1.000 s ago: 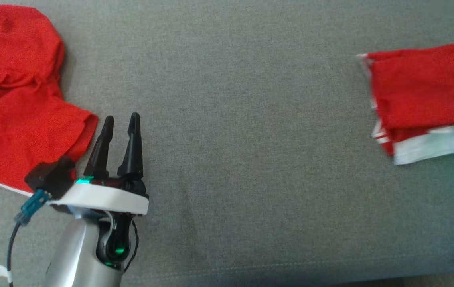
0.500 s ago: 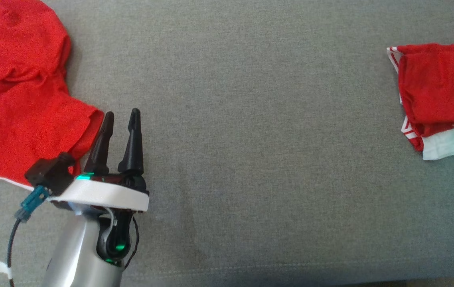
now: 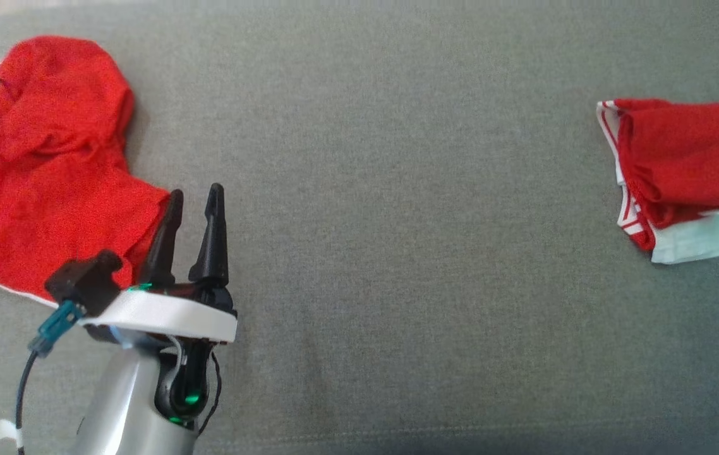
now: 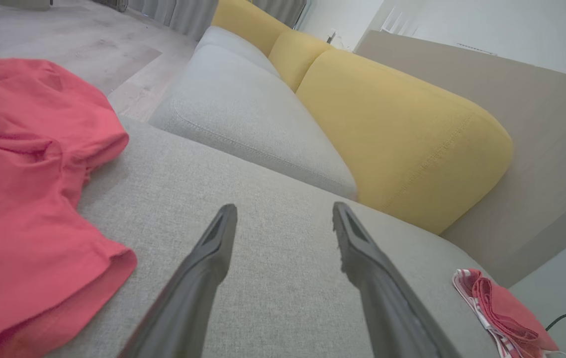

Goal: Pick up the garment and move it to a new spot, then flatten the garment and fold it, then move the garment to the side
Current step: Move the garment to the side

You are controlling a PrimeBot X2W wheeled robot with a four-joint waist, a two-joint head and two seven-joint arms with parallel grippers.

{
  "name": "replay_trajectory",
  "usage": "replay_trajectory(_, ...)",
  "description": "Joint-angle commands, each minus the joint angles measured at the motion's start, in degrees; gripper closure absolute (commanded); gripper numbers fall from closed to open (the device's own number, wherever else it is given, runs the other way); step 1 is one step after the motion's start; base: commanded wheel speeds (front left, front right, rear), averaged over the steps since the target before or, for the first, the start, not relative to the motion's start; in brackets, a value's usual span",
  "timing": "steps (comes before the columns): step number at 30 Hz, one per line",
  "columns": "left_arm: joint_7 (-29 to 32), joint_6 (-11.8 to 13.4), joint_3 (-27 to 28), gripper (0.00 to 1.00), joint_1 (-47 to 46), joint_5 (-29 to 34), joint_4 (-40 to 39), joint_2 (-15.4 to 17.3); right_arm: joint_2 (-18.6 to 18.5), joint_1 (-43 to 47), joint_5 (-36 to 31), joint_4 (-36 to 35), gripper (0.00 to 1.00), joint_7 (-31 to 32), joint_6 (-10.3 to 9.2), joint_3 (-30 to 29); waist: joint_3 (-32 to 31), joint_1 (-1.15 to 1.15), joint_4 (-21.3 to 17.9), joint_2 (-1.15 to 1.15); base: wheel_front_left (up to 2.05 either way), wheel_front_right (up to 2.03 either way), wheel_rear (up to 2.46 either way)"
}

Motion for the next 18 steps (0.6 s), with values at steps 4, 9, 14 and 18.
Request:
replay_trajectory(4, -0.69, -0.34, 2.35, 0.00, 0.99, -0.79, -1.76, 0.31, 4.00, 2.58, 2.06, -5.36, 0.00, -3.21, -0.04, 4.74, -4.48, 0.00, 0.87, 0.00, 0.00, 0.00, 0.00)
replay_trajectory(9, -0.69, 0.11, 2.59, 0.00, 2.79, -0.94, -2.19, 0.31, 8.98, 7.13, 3.29, -7.69, 0.00, -6.53, -0.04, 8.46, -8.09, 0.00, 1.84, 0.00, 0.00, 0.00, 0.00)
replay_trajectory(14, -0.69, 0.67, 2.41, 0.00, 4.92, -0.74, -2.46, 0.31, 12.87, 12.95, 4.48, -8.84, 0.00, -10.13, -0.04, 9.62, -11.03, 0.00, 2.79, 0.00, 0.00, 0.00, 0.00)
replay_trajectory(18, -0.69, 0.99, 2.42, 0.00, 6.60, 0.11, -2.47, 0.31, 14.21, 16.73, 4.31, -9.21, 0.00, -12.25, -0.04, 10.65, -12.45, 0.00, 2.95, 0.00, 0.00, 0.00, 0.00)
